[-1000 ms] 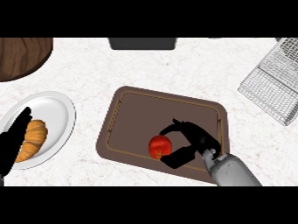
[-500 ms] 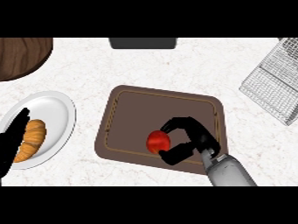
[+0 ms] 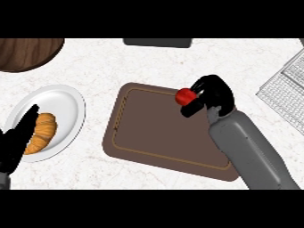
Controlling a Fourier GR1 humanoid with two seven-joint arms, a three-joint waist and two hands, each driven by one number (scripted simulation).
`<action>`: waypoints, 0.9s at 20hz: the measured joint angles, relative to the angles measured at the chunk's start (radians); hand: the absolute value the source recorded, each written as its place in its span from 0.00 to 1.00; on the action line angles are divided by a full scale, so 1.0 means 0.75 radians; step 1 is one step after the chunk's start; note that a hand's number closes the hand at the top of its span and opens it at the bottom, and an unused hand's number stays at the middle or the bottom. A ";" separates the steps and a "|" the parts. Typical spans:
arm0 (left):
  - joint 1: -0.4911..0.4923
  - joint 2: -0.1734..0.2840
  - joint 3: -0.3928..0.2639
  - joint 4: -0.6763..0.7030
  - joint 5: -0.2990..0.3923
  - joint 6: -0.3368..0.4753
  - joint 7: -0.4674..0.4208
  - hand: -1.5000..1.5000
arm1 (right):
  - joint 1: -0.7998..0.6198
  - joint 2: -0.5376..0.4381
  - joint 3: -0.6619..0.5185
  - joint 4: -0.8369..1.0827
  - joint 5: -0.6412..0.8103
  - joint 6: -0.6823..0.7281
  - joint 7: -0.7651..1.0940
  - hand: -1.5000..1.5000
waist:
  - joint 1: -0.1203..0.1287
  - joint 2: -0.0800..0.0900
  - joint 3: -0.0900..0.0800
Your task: Pick the tomato from the tray and place it in the tiered basket
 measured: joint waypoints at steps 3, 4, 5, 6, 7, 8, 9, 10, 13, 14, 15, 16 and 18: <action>-0.019 -0.001 -0.010 0.004 -0.002 -0.006 0.020 0.50 | -0.162 -0.022 -0.008 0.120 0.192 -0.032 0.063 1.00 | 0.017 0.002 0.000; -0.017 -0.004 -0.012 0.006 -0.001 -0.008 0.020 0.50 | -0.213 -0.027 -0.015 0.159 0.253 -0.040 0.082 1.00 | 0.022 0.002 0.000; -0.016 -0.004 -0.014 0.006 0.000 -0.012 0.021 0.50 | -0.263 -0.036 -0.017 0.197 0.315 -0.045 0.101 1.00 | 0.026 0.000 0.000; -0.015 -0.008 -0.019 0.006 -0.003 -0.011 0.024 0.50 | -0.316 -0.043 -0.019 0.231 0.375 -0.047 0.121 1.00 | 0.028 -0.002 0.000; -0.021 -0.008 -0.018 0.012 -0.003 -0.010 0.027 0.50 | -0.369 -0.045 -0.021 0.264 0.434 -0.048 0.139 1.00 | 0.025 -0.002 0.000; -0.022 -0.007 -0.018 0.014 -0.003 -0.011 0.030 0.50 | -0.424 -0.049 -0.026 0.293 0.489 -0.048 0.157 1.00 | 0.023 -0.004 0.001; -0.023 -0.010 -0.019 0.018 -0.008 -0.007 0.029 0.50 | -0.478 -0.061 -0.040 0.326 0.536 -0.048 0.169 1.00 | 0.020 -0.003 0.002; -0.021 -0.012 -0.019 0.019 -0.009 -0.005 0.028 0.50 | -0.529 -0.062 -0.051 0.363 0.584 -0.046 0.183 1.00 | 0.020 -0.003 0.003; -0.028 -0.016 -0.012 0.027 -0.001 -0.005 0.037 0.50 | -0.660 -0.048 -0.089 0.465 0.714 -0.051 0.209 1.00 | 0.012 -0.002 0.005; -0.033 -0.020 -0.014 0.030 -0.005 0.000 0.041 0.50 | -0.700 -0.041 -0.107 0.499 0.751 -0.054 0.213 1.00 | 0.009 -0.001 0.006; -0.027 -0.021 -0.016 0.028 -0.008 -0.001 0.033 0.50 | -0.739 -0.037 -0.130 0.530 0.783 -0.058 0.217 1.00 | 0.010 0.000 0.007; -0.025 -0.019 -0.013 0.022 -0.004 -0.003 0.037 0.50 | -0.773 -0.038 -0.151 0.558 0.810 -0.065 0.217 1.00 | 0.009 0.001 0.008; -0.016 -0.018 -0.011 0.020 -0.005 -0.005 0.033 0.50 | -0.822 -0.036 -0.187 0.604 0.865 -0.082 0.218 1.00 | 0.002 0.001 0.009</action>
